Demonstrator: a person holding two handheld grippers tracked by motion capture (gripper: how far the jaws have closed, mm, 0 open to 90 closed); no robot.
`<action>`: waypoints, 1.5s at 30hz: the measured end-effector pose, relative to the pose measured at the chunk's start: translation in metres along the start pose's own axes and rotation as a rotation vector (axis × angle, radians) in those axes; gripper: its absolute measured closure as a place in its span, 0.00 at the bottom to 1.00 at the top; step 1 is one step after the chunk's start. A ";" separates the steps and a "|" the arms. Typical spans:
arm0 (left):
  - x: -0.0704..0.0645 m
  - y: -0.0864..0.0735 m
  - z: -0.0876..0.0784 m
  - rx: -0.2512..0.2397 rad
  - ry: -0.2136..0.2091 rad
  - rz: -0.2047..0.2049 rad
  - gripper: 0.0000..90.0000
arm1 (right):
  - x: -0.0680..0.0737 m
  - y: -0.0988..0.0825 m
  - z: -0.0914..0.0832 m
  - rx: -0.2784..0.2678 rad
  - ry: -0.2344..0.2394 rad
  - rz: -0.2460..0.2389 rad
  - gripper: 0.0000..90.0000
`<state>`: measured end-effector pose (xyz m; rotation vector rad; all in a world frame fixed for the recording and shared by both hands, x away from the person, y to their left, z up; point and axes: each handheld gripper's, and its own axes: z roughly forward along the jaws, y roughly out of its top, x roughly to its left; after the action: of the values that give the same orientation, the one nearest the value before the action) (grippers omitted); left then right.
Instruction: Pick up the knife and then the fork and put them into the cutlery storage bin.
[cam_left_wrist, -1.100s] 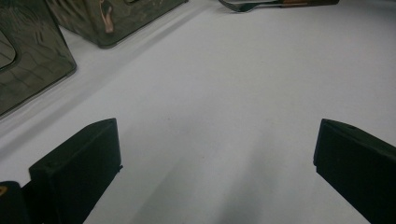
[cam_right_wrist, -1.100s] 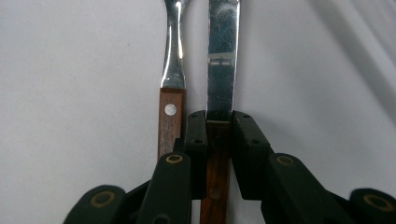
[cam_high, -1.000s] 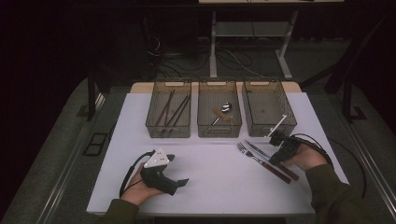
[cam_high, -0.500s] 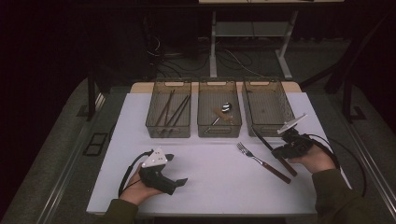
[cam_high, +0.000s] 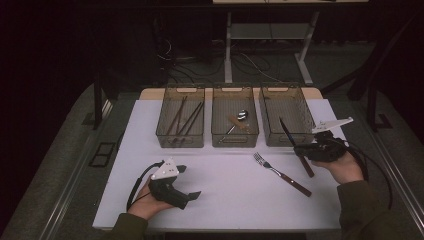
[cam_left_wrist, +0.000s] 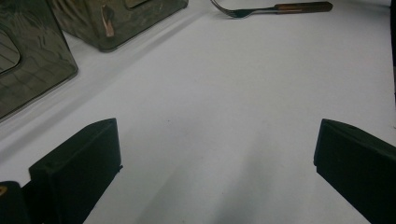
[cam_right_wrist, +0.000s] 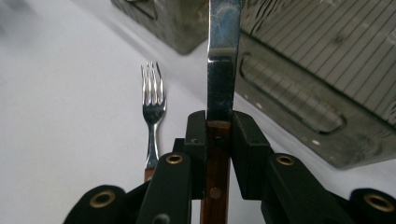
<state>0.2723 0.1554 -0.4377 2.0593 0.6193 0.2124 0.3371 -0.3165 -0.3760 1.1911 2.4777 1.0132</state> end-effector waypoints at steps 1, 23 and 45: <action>0.000 0.000 0.000 0.001 0.000 -0.001 0.00 | -0.001 0.000 -0.001 -0.012 -0.002 0.000 0.86; 0.000 0.000 0.002 -0.002 -0.003 -0.009 0.00 | -0.024 0.028 -0.021 -0.199 -0.046 0.071 0.85; -0.001 0.001 0.003 -0.006 -0.010 -0.009 0.00 | -0.078 0.077 0.007 -0.233 -0.176 0.131 0.85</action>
<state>0.2727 0.1528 -0.4385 2.0507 0.6210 0.1990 0.4379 -0.3386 -0.3377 1.3172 2.1070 1.1399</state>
